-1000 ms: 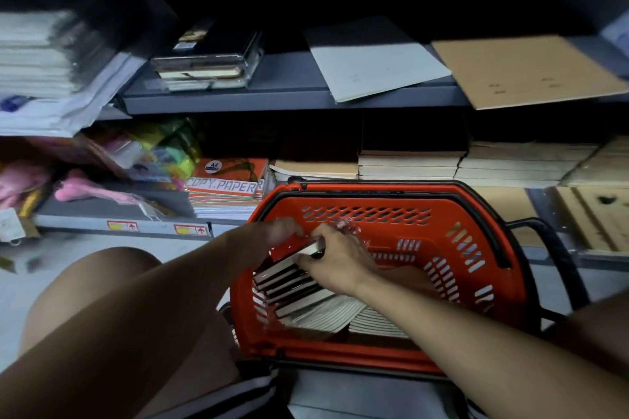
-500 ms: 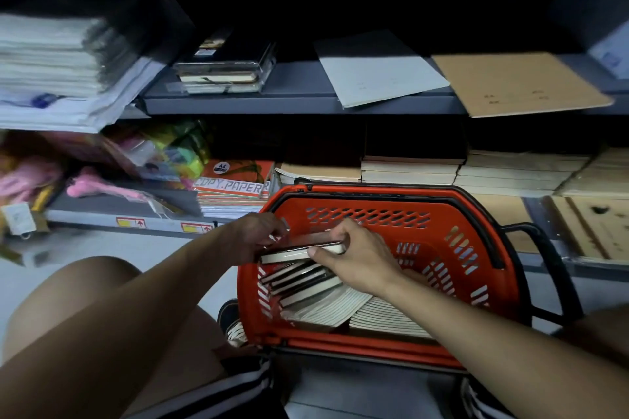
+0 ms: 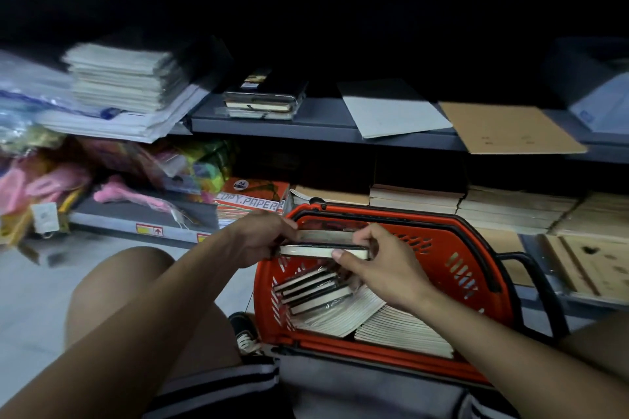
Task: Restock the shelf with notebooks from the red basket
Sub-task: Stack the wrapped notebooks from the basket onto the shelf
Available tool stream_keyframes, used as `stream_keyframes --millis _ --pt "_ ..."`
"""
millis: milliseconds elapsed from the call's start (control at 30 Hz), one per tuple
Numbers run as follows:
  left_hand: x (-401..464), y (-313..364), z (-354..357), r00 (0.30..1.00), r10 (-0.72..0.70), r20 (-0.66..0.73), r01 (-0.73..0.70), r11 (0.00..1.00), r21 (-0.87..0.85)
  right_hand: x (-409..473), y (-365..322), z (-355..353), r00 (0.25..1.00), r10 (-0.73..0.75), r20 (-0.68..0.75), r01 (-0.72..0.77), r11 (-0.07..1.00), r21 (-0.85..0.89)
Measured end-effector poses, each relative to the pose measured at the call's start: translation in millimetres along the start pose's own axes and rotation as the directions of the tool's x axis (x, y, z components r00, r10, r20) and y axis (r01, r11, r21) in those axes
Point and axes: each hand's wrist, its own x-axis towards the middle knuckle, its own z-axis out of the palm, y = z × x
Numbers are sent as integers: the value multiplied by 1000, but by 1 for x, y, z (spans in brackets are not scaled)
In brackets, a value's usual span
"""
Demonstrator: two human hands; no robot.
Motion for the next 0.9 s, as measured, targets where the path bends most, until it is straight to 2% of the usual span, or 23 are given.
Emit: stream_keyframes --millis 267,500,700,900 --pt "-29 -3 -7 954 242 -175 -228 969 98 -21 -26 -12 988 -130 -83 127 991 -31" --pt "-58 9 -13 869 377 -320 -408 912 -35 -28 -46 -13 940 -270 -211 263 963 -61" --pt "-68 21 -18 808 400 -433 -508 845 -166 -20 -62 -13 892 -358 -275 357 932 -57" --pt "-68 33 -28 795 390 -466 -549 789 -275 -3 -76 -12 845 -434 -312 437 897 -62"
